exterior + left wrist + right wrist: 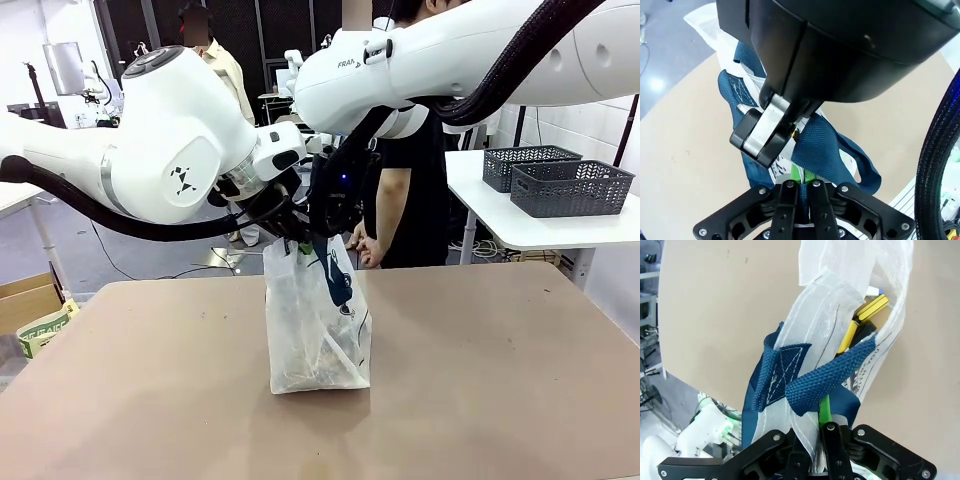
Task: Transfer purchased items from the store into the shopping bag.
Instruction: Move the Reusable shopping bag to the right side of the table.
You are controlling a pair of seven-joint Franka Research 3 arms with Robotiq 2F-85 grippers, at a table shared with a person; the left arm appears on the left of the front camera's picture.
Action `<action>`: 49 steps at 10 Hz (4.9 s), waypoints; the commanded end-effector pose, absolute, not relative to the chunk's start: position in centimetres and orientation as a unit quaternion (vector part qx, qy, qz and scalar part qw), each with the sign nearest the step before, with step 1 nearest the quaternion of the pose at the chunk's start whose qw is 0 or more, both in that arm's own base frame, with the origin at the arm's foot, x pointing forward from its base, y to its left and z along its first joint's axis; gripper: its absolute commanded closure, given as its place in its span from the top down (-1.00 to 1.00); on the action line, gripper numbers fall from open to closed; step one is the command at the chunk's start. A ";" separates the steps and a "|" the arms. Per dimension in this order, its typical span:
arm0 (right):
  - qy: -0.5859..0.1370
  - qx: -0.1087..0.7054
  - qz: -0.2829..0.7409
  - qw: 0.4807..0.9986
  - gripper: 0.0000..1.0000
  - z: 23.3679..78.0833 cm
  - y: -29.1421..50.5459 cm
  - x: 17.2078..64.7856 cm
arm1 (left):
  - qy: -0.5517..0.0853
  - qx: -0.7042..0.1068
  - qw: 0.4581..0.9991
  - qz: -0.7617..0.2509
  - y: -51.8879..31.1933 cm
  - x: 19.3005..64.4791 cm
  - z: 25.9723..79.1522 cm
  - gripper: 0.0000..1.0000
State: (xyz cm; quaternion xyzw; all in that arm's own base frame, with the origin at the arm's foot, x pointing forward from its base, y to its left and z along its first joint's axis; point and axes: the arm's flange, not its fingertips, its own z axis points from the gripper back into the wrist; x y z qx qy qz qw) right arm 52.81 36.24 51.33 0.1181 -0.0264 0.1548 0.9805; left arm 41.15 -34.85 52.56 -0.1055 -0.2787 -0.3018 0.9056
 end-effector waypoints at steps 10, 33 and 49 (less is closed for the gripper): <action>-0.026 0.118 0.156 0.980 -1.00 51.3 36.2 52.8 | -0.281 -0.105 0.905 -0.302 -34.8 40.9 52.6 -1.00; -0.204 0.303 0.405 0.838 1.00 51.1 10.5 51.5 | -0.281 -0.105 0.905 -0.302 -34.8 40.9 52.6 -1.00; -0.198 0.301 0.399 0.843 1.00 50.3 9.4 51.9 | -0.279 -0.069 0.917 -0.277 -33.8 41.9 55.0 -1.00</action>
